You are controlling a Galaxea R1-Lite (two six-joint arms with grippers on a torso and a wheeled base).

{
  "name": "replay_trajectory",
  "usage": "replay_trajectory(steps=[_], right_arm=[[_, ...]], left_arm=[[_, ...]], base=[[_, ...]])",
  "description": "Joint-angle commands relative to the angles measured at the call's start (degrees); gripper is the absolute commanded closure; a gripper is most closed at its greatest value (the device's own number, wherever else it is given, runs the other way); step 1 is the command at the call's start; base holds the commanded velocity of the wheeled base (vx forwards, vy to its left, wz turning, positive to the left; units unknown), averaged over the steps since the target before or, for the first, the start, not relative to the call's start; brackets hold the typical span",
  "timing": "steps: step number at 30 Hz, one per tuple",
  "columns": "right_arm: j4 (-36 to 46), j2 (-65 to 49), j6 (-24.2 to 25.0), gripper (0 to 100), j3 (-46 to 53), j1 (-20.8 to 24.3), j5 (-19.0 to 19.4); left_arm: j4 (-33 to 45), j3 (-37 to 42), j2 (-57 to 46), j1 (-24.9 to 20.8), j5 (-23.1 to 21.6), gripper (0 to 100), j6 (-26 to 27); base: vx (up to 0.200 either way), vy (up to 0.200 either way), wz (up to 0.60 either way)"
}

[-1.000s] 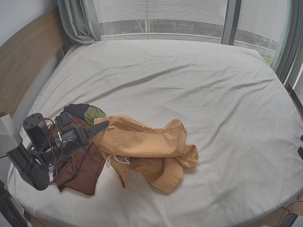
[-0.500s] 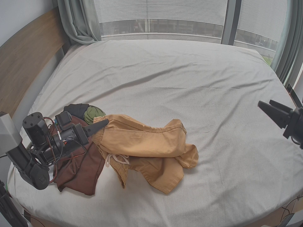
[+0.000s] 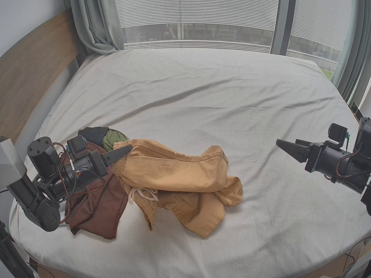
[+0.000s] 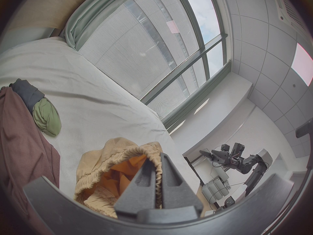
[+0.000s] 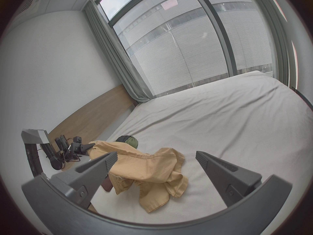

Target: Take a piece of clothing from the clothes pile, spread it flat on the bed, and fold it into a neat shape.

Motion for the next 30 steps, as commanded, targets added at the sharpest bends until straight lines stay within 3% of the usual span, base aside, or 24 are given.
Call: replay_trajectory(steps=[1, 19, 30], right_arm=[[-4.6, 9.5, 0.4, 0, 2.1, -0.2, 1.4], [-21.1, 27.3, 7.2, 0, 2.9, -0.2, 1.8], [-26.9, 35.7, 7.5, 0, 2.0, -0.5, 2.7]], left_arm=[[0.0, -0.2, 0.5, 0.4, 0.0, 100, 0.0], [0.0, -0.3, 0.7, 0.6, 0.0, 100, -0.1], [0.0, -0.3, 0.8, 0.8, 0.0, 100, -0.1]], base=[[0.0, 0.0, 0.0], [0.0, 0.0, 0.0], [0.0, 0.0, 0.0]])
